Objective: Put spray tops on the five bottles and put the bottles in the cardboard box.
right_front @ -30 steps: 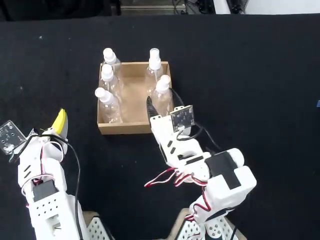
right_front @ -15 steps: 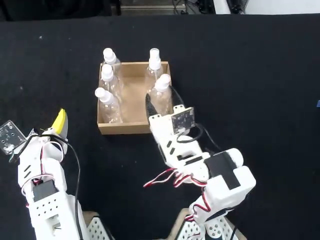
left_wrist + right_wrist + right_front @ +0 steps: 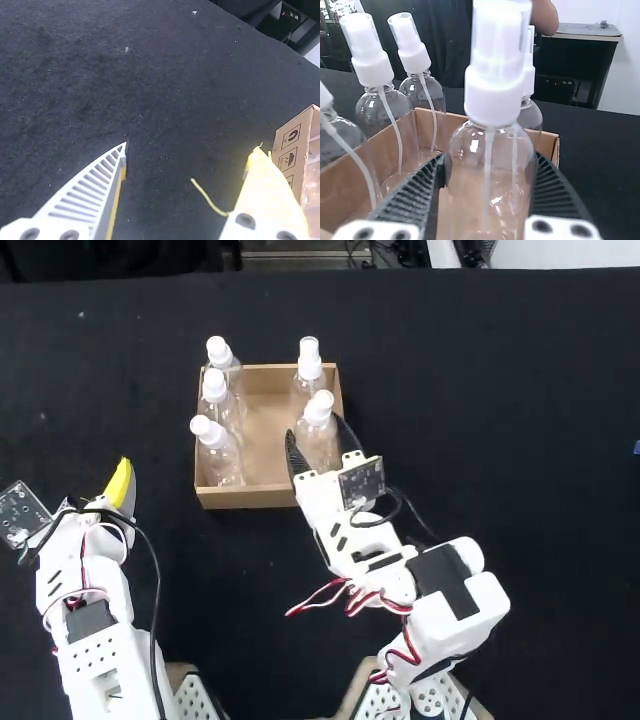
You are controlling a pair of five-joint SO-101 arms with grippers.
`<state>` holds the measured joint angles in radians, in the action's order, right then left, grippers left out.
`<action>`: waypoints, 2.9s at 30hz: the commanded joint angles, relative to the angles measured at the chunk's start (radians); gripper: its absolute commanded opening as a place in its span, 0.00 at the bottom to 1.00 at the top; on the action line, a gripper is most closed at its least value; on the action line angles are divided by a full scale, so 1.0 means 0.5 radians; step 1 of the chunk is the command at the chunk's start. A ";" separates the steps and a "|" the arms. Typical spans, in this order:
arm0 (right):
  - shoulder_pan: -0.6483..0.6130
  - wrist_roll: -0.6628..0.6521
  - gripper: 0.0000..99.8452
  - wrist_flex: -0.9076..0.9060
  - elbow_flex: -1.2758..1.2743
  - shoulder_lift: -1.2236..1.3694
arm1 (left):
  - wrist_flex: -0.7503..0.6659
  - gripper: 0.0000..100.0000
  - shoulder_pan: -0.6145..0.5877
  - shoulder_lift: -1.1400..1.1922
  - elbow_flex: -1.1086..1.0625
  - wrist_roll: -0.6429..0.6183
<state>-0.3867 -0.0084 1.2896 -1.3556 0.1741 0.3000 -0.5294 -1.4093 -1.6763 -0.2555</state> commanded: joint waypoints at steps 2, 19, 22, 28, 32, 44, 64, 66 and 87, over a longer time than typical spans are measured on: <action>-0.031 -0.006 0.18 0.009 -0.005 0.008 | -0.055 0.35 -0.002 -0.034 -0.044 -0.003; -0.028 -0.006 0.18 0.009 -0.008 0.008 | -0.055 0.35 -0.002 -0.034 -0.044 -0.003; -0.028 -0.006 0.18 0.009 -0.008 0.008 | -0.055 0.35 -0.002 -0.034 -0.048 0.000; -0.028 -0.006 0.18 0.009 -0.008 0.008 | -0.055 0.35 -0.002 -0.034 -0.048 0.000; -0.028 -0.006 0.18 0.009 -0.005 0.008 | -0.055 0.35 -0.002 -0.034 -0.048 0.000; -0.028 -0.006 0.18 0.006 -0.005 0.008 | -0.055 0.35 -0.002 -0.034 -0.048 0.000; -0.034 -0.003 0.18 0.006 -0.008 0.008 | -0.055 0.35 -0.002 -0.034 -0.048 0.000; -0.034 -0.003 0.18 0.006 -0.008 0.008 | -0.055 0.35 -0.002 -0.034 -0.048 0.000; -0.040 -0.003 0.19 -0.181 0.029 0.005 | -0.055 0.35 -0.002 -0.034 -0.048 0.003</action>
<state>-0.3913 -0.0084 1.2083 -1.3556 0.1818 0.3000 -0.5294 -1.4093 -1.6794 -0.2555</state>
